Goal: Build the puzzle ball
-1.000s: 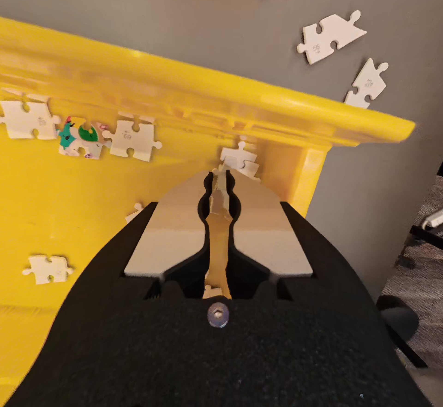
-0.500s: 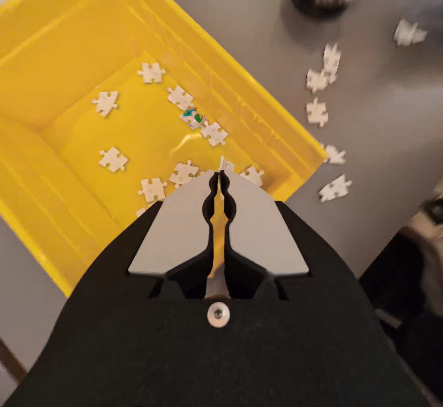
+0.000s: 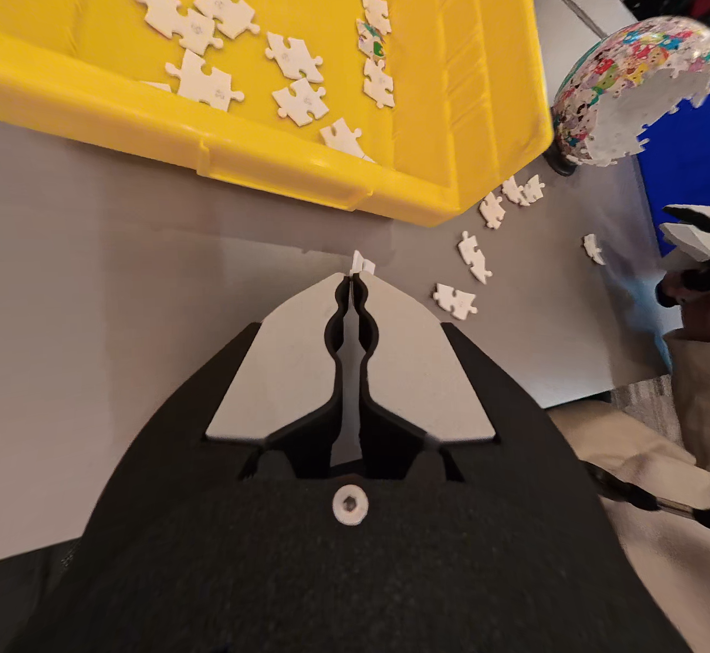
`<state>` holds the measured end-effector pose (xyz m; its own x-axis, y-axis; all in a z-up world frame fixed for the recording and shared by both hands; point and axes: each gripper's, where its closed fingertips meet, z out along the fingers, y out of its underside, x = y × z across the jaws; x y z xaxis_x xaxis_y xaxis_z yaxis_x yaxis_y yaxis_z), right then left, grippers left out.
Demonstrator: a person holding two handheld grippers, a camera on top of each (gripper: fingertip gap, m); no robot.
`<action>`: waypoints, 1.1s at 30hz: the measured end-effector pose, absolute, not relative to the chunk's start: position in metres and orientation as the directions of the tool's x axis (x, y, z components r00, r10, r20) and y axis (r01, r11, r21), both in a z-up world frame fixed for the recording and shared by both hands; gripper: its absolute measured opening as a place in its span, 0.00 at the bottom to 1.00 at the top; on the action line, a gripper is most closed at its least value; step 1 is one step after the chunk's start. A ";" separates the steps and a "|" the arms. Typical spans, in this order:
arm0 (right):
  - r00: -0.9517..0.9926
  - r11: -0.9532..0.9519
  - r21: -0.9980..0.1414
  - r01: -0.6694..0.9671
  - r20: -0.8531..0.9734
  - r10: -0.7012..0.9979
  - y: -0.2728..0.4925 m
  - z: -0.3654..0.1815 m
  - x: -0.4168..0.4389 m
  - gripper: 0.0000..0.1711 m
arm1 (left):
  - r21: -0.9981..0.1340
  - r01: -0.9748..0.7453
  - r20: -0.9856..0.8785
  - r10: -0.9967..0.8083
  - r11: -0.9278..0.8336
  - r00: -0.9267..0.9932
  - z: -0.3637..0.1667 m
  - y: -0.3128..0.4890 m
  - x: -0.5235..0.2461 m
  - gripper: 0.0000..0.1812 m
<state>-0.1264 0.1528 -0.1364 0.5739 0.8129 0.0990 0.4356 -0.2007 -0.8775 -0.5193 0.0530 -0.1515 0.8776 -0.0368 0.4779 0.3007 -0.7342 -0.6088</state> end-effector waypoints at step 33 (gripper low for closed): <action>0.550 -0.189 -0.864 0.467 0.117 0.827 0.144 -0.136 -0.130 0.14 | -0.475 -0.584 0.076 -0.691 -0.659 0.718 -0.187 0.251 -0.480 0.29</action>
<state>-0.1301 0.1440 -0.1363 0.5503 0.8268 0.1166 0.4673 -0.1893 -0.8636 -0.4797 0.2507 -0.1868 0.7184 -0.6915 0.0757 -0.5840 -0.6586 -0.4745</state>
